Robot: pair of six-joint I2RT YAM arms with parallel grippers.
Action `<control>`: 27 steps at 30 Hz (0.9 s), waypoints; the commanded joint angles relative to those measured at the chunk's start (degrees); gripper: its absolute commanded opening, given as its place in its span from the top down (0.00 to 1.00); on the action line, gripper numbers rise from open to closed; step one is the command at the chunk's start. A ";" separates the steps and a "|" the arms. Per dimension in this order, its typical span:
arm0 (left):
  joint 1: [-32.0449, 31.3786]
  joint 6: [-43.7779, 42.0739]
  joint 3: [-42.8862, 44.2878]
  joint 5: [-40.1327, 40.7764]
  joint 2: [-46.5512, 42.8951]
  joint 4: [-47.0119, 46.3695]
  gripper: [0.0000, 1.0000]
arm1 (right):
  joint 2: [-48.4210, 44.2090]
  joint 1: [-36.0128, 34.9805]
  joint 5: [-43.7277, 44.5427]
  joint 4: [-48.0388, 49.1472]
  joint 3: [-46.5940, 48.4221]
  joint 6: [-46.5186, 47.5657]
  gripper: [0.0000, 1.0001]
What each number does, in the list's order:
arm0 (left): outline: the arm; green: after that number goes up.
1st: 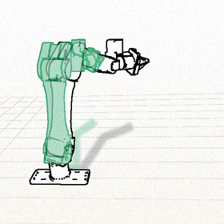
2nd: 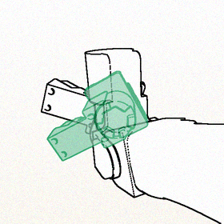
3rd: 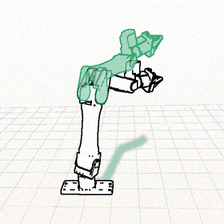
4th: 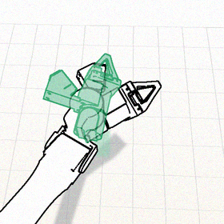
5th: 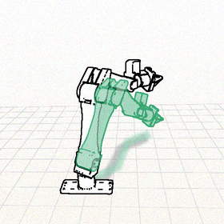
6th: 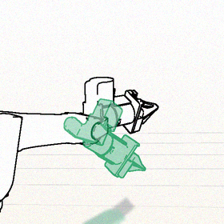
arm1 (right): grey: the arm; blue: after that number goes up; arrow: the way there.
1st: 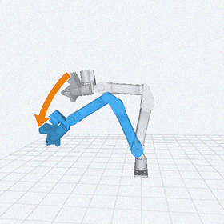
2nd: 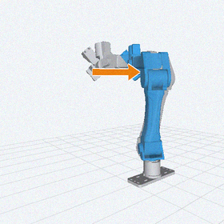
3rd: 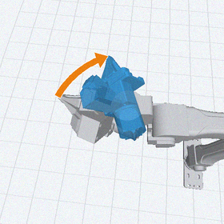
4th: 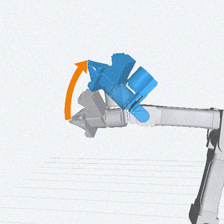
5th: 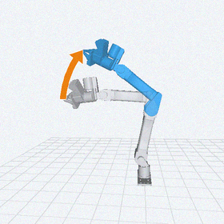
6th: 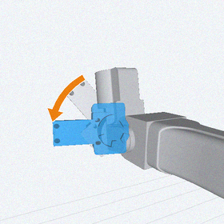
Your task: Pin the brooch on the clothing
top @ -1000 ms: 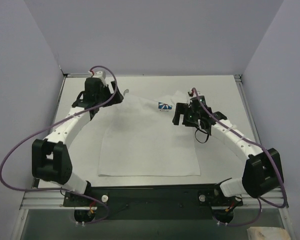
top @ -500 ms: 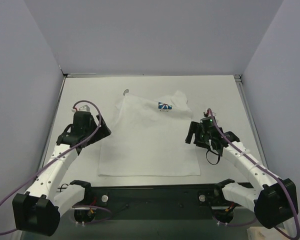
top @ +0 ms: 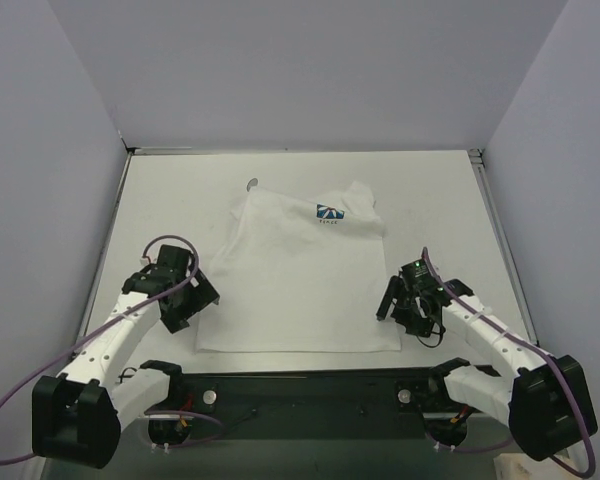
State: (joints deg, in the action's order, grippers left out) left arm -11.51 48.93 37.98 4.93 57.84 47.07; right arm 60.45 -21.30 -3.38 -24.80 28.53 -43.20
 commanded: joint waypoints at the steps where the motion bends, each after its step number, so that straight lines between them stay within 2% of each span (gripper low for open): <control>1: 0.35 5.12 -1.94 1.47 2.18 3.29 0.03 | -2.00 0.38 -1.54 -5.70 -1.55 -2.33 0.27; 7: 0.35 6.53 -0.63 3.24 4.91 8.12 0.03 | -1.12 0.38 -4.44 -5.88 -4.10 -2.68 0.32; 12: 0.35 6.01 -0.71 1.93 5.17 8.83 0.03 | 0.98 0.38 -6.20 -2.81 -6.12 -1.89 0.45; 13: 0.35 5.92 -1.15 1.32 5.17 8.66 0.03 | 1.69 0.38 -6.46 -2.37 -5.95 -1.54 0.49; 14: 0.43 5.83 -1.50 0.62 5.00 8.22 0.03 | 2.22 0.38 -6.99 -1.06 -5.86 -1.36 0.61; 16: 0.35 6.00 -2.73 -1.06 4.91 7.43 0.03 | 3.97 0.47 -7.43 -0.69 -5.16 -1.01 0.75; 17: 0.43 6.00 -2.82 -1.32 4.91 7.16 0.03 | 4.41 0.47 -7.26 -0.43 -4.46 -0.83 0.87; 18: 0.43 6.00 -2.82 -1.85 4.91 6.99 0.03 | 5.03 0.64 -6.82 -0.43 -4.02 -0.48 0.93; 20: 0.35 5.66 -2.91 -2.12 5.08 6.46 0.03 | 5.21 2.05 -6.20 -0.34 -2.88 0.13 1.00; 23: 0.43 5.13 -3.70 -4.31 4.91 5.58 0.04 | 4.51 5.21 -6.64 -0.43 -1.56 1.36 1.00; 27: 0.35 4.86 -6.15 -6.95 3.16 4.00 0.11 | 4.15 9.25 -7.43 -0.43 -0.76 3.47 1.00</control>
State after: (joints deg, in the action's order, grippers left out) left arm -11.46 53.52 33.93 1.58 63.07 52.97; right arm 64.25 -15.55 -11.70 -23.59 26.11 -42.35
